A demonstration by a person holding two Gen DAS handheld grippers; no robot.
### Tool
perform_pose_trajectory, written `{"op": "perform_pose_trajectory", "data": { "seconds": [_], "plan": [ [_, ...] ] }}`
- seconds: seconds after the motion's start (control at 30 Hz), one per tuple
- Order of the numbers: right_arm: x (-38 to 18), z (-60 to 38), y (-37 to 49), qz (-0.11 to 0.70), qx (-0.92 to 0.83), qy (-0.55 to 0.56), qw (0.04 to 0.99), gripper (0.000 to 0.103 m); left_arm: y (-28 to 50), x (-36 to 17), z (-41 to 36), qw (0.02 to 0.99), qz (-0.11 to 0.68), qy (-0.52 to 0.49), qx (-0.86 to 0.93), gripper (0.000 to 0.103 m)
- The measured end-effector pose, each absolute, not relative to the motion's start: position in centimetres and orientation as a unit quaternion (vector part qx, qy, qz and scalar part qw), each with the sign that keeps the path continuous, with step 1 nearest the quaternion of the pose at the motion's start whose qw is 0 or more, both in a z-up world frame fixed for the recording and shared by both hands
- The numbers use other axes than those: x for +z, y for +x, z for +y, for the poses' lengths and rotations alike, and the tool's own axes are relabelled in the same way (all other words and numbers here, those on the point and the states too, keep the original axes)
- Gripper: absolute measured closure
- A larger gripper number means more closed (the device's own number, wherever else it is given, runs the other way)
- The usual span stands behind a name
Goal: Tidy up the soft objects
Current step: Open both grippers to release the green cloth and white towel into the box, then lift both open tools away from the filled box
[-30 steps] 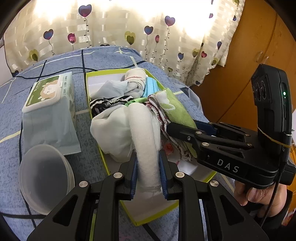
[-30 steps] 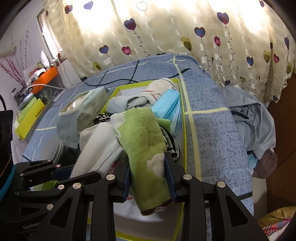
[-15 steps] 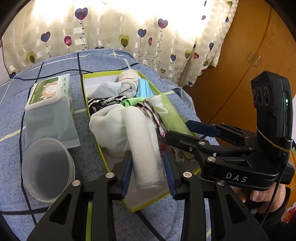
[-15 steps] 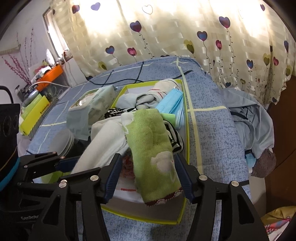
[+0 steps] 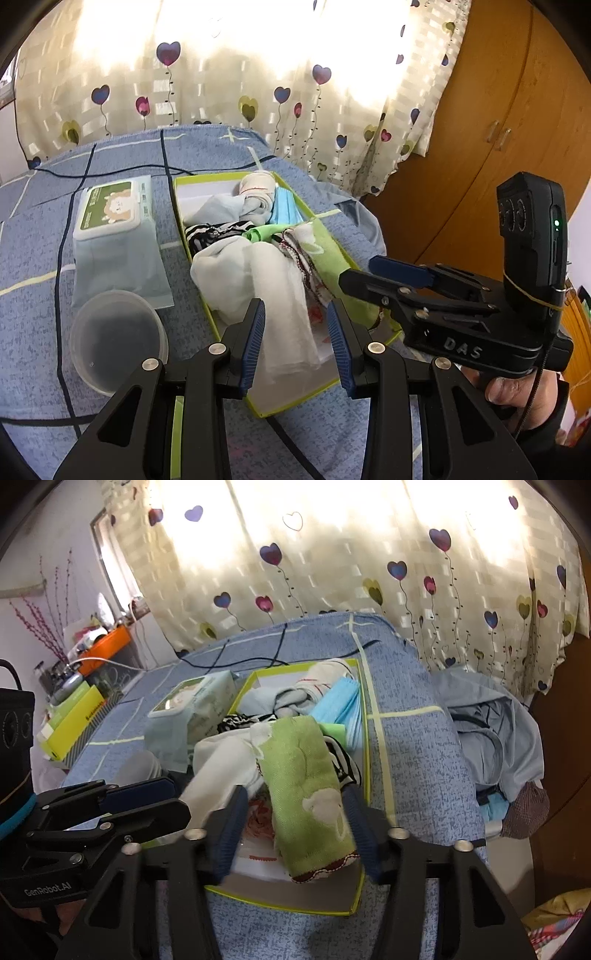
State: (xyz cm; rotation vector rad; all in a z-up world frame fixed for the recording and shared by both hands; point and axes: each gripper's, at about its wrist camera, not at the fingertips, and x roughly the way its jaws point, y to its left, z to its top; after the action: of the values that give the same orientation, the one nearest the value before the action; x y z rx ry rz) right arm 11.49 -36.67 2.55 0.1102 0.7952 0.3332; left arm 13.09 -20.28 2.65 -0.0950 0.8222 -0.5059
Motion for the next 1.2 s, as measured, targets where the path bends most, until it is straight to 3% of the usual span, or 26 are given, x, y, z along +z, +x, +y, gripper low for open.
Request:
{"op": "perform_pose_trajectory", "data": {
  "seconds": [0.1,0.43,0.5,0.57,0.6,1.2],
  "plan": [
    [2.2,-36.4,11.6,0.394,0.161,0.05,0.903,0.08,13.5,2.0,-20.7,0.881,0.408,-0.034,-0.236,0.067],
    [1.5,-35.9,11.8,0.407,0.169,0.047,0.897,0.081,13.8,1.1,-21.4,0.87,0.424,-0.033,-0.251,0.067],
    [1.9,-36.1,11.6,0.403,0.165,0.044,0.899,0.077,13.4,1.7,-21.1,0.874,0.415,-0.033,-0.25,0.067],
    [2.5,-36.1,11.2,0.398,0.155,0.038,0.903,0.058,12.9,2.2,-20.8,0.88,0.405,-0.032,-0.246,0.067],
    [2.8,-36.0,10.9,0.394,0.151,0.035,0.906,0.056,12.6,2.6,-20.7,0.883,0.4,-0.029,-0.244,0.067],
    [4.9,-33.3,5.5,0.385,0.129,-0.007,0.914,0.05,8.4,3.8,-18.6,0.897,0.391,-0.004,-0.206,0.067]
  ]
}}
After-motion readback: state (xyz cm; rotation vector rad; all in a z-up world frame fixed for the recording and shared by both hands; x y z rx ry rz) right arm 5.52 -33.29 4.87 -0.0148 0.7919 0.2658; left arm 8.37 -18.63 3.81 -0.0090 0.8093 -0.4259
